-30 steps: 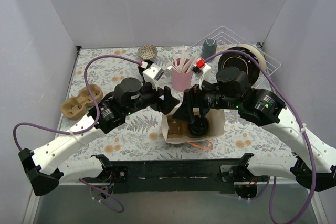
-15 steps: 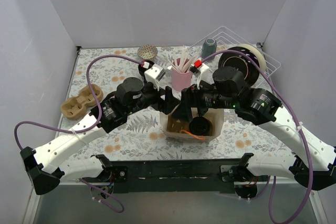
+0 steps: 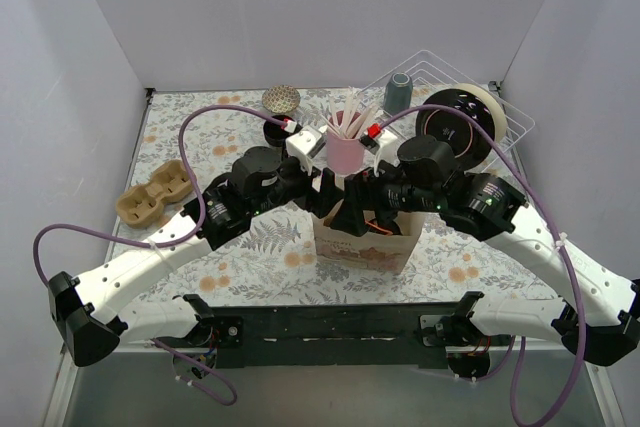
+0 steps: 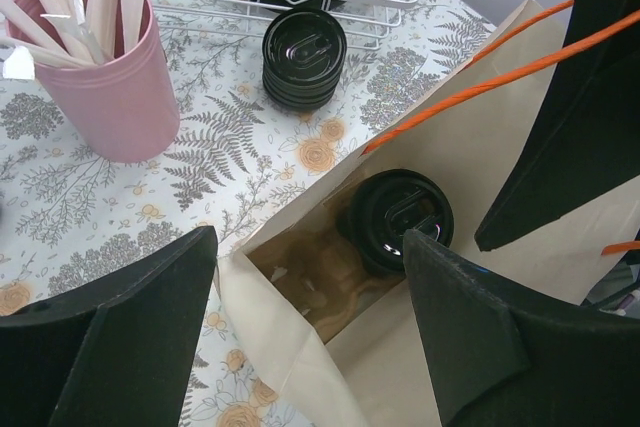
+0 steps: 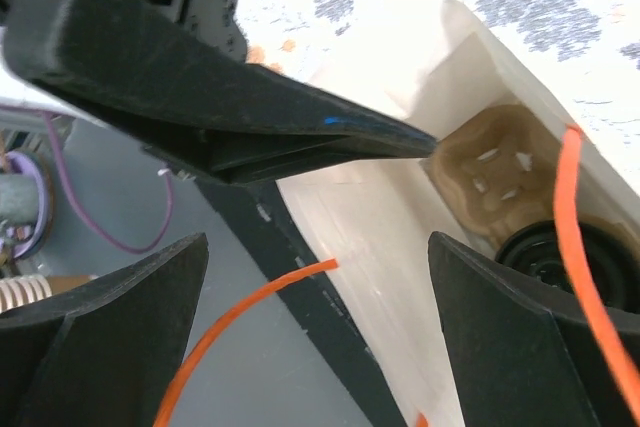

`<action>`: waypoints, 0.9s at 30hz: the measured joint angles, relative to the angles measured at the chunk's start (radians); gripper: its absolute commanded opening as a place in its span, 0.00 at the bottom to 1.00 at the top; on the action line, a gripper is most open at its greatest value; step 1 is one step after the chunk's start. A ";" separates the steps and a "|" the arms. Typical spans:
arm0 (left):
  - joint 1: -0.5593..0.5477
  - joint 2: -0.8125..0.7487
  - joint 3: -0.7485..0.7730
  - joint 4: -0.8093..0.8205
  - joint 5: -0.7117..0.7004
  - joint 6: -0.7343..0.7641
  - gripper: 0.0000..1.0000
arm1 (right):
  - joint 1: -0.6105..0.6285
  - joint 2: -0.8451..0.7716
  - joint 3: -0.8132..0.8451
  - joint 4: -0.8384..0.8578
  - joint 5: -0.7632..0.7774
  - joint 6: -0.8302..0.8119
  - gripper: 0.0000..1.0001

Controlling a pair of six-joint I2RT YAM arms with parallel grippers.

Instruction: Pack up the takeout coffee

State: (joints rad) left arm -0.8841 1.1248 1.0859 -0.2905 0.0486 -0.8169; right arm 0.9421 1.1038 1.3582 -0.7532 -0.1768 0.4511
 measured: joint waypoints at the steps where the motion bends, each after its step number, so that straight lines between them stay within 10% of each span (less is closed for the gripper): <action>1: 0.002 0.000 0.000 0.001 0.001 0.003 0.75 | 0.000 0.000 0.000 0.000 0.014 -0.003 0.98; 27: 0.013 -0.029 -0.025 0.000 -0.008 0.008 0.75 | -0.027 -0.025 -0.004 0.135 0.362 -0.013 0.96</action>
State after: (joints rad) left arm -0.8715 1.0954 1.0607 -0.2905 0.0402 -0.8085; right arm 0.9154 1.0790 1.3540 -0.6186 0.1856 0.4377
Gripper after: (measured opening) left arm 0.752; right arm 0.959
